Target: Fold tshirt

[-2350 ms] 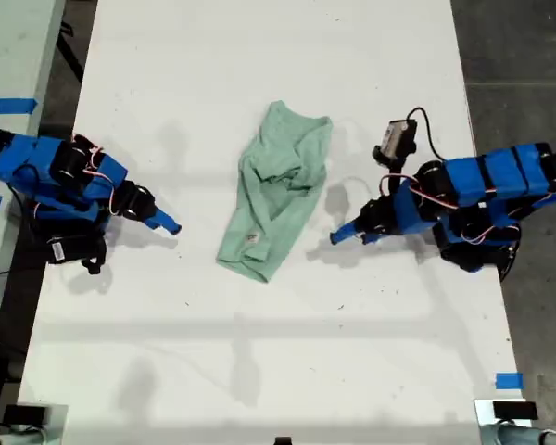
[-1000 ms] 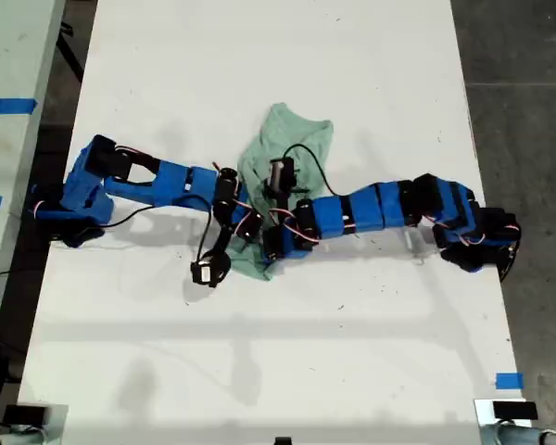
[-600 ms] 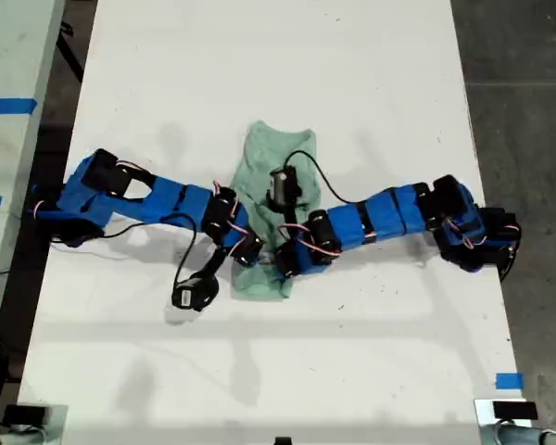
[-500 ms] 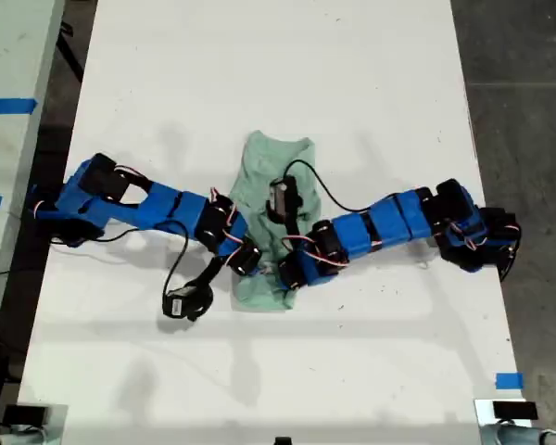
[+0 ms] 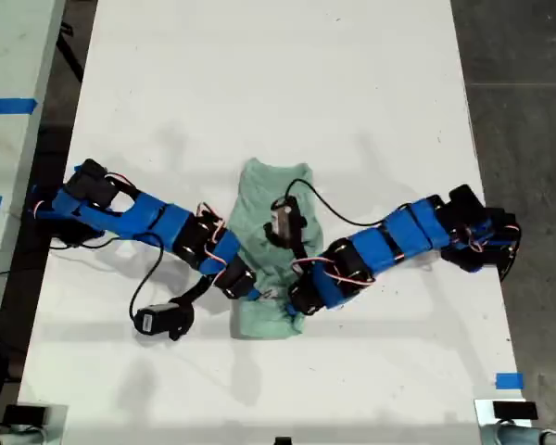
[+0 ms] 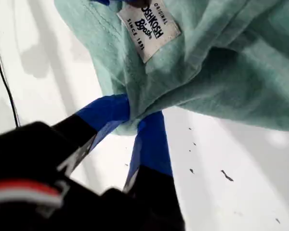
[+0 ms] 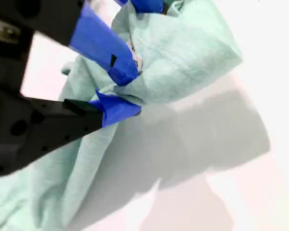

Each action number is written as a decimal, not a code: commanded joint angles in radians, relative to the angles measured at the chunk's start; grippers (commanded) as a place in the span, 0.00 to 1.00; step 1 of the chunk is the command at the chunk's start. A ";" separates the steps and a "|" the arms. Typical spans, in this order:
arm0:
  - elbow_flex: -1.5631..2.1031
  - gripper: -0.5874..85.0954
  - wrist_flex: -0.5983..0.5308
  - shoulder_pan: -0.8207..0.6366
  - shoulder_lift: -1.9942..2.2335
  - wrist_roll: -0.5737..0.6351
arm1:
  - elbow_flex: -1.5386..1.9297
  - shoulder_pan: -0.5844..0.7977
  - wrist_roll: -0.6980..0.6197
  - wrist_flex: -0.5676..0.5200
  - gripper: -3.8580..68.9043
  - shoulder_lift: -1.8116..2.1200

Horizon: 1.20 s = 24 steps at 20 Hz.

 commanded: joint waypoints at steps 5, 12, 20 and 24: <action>-0.017 0.01 0.186 -0.500 0.268 0.396 | 0.025 0.431 -0.417 0.123 0.03 0.357; -0.026 0.01 0.041 -0.842 -0.112 0.535 | 0.448 0.770 -0.670 -0.247 0.03 0.302; -0.043 0.26 0.173 -0.934 0.003 0.529 | 0.379 0.804 -0.571 -0.106 0.50 0.201; -0.012 0.21 0.333 -0.902 0.327 0.515 | 0.273 0.747 -0.528 0.201 0.44 0.440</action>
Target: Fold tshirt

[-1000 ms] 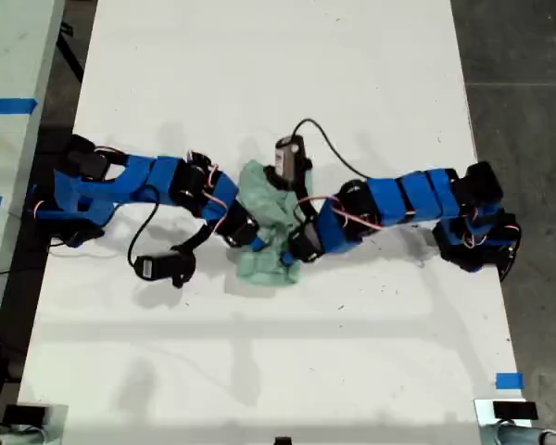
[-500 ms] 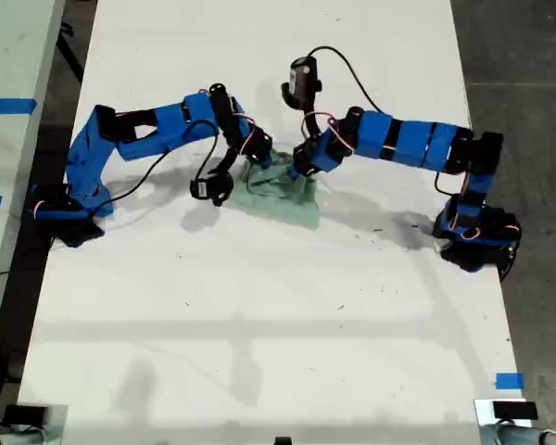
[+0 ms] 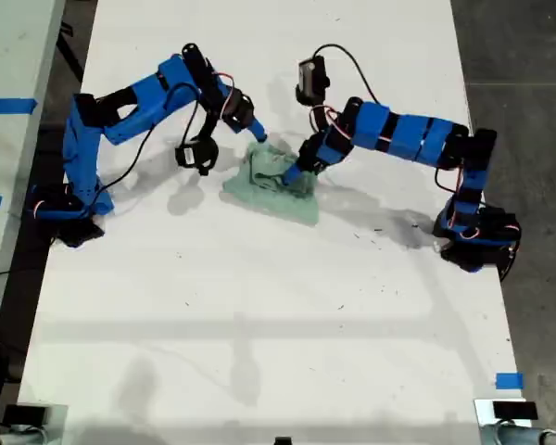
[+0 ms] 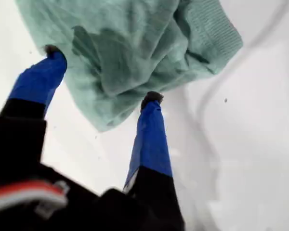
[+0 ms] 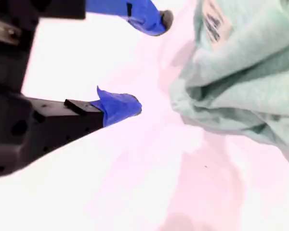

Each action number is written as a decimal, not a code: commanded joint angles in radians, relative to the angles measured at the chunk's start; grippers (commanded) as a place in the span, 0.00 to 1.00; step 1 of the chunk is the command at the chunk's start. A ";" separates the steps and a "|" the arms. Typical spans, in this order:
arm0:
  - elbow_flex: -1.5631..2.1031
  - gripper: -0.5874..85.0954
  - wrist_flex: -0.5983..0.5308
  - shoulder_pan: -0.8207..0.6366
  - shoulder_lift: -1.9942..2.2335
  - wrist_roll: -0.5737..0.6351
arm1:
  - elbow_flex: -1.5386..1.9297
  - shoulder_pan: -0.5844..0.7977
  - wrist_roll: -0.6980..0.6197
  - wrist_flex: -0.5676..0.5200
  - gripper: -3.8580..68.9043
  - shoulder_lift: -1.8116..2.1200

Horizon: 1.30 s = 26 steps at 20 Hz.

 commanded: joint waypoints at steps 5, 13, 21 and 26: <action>0.413 0.08 0.074 0.181 0.584 -0.140 | 0.313 -0.156 0.236 0.158 0.37 0.719; 1.769 0.01 -0.569 0.371 1.344 -0.574 | 1.201 -0.354 0.629 -0.146 0.28 1.405; 2.278 0.01 -0.445 0.368 1.973 -0.713 | 1.717 -0.443 0.865 -0.129 0.24 2.017; 2.275 0.02 -0.048 0.341 2.244 -0.719 | 1.720 -0.400 0.968 -0.137 0.21 2.026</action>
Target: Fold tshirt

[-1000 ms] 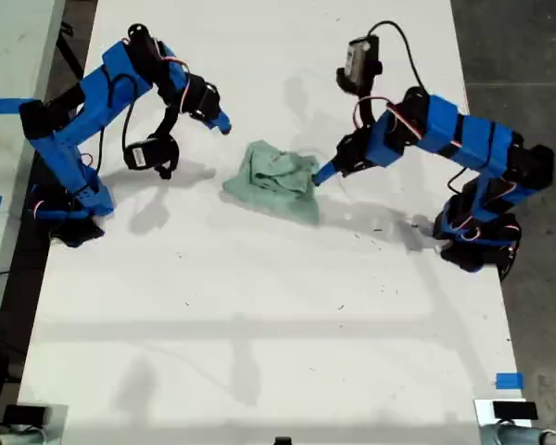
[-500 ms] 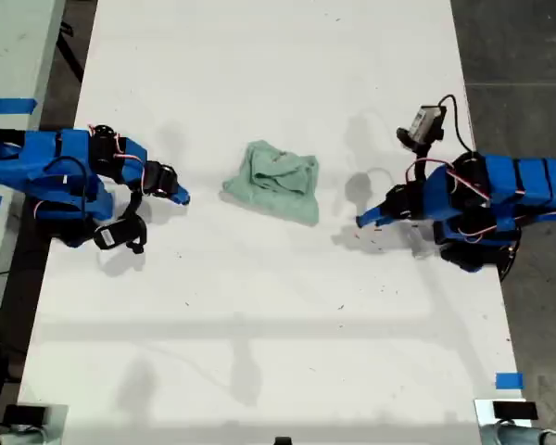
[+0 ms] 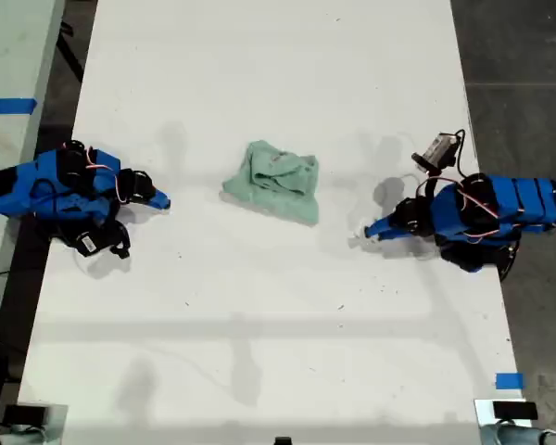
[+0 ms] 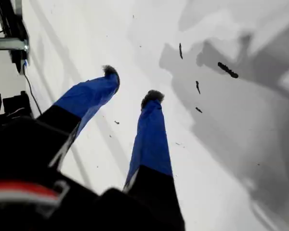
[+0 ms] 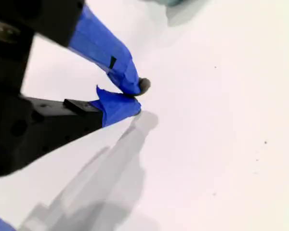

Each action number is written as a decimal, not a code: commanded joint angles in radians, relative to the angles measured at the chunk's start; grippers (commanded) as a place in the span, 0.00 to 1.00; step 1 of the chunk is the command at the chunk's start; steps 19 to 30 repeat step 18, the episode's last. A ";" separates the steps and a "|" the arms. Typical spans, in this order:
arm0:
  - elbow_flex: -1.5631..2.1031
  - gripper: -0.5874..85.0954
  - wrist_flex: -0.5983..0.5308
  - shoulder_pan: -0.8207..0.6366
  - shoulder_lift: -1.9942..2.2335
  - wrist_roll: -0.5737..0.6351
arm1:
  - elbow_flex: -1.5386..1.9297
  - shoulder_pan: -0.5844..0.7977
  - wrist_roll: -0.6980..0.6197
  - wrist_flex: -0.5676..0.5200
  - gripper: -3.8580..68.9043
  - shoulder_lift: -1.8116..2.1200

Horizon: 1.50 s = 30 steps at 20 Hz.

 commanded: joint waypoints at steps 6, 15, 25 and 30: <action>-0.005 0.08 0.092 0.273 0.029 -0.006 | 0.000 0.043 -0.647 -0.029 0.20 0.012; -0.005 0.08 0.092 0.479 0.029 -0.006 | 0.000 0.041 -0.649 -0.029 0.20 0.012; -0.005 0.08 0.092 0.485 0.029 -0.006 | 0.000 0.041 -0.649 -0.029 0.20 0.012; -0.005 0.08 0.092 0.485 0.029 -0.006 | 0.000 0.041 -0.649 -0.029 0.20 0.012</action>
